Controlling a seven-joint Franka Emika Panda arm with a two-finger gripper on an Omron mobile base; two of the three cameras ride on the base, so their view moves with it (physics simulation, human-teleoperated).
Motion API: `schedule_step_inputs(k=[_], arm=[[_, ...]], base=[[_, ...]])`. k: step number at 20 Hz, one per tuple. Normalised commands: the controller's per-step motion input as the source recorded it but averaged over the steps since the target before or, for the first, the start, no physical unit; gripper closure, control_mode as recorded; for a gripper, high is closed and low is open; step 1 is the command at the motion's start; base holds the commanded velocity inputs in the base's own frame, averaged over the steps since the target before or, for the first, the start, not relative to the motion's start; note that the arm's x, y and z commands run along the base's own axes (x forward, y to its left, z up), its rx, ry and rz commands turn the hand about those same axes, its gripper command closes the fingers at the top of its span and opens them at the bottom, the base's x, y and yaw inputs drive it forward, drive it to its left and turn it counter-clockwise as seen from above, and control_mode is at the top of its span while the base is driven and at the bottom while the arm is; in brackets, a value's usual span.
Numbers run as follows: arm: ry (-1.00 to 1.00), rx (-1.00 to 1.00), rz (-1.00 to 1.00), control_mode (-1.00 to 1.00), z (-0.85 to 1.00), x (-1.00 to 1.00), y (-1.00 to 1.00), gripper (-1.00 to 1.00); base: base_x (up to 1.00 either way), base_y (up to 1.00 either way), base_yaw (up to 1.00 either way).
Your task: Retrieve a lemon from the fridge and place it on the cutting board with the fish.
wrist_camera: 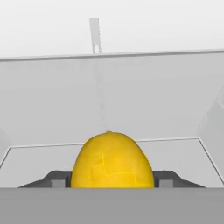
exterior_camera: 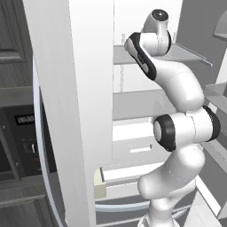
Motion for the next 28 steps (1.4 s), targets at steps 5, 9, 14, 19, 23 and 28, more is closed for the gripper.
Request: schedule_step_inputs(k=[5, 9, 14, 19, 23, 28], arm=[[0.02, 0.00, 0.00, -1.00, 0.00, 0.00, 0.01, 1.00], [-0.16, 0.00, 0.00, -1.00, -0.02, -0.09, 0.03, 1.00], [-0.23, 0.00, 0.00, -1.00, 0.00, -0.09, 0.07, 1.00], [-0.10, 0.00, 0.00, -1.00, 0.02, -0.42, 0.00, 1.00], [-0.07, 0.00, 0.00, -1.00, 0.21, -0.67, 0.00, 1.00], [-0.05, 0.00, 0.00, -1.00, 0.07, -0.74, 0.00, 1.00]], base=[[0.00, 0.00, 0.00], [0.00, 0.00, 0.00], [0.00, 0.00, 0.00], [0.00, 0.00, 0.00], [0.00, 0.00, 0.00], [0.00, 0.00, 0.00]])
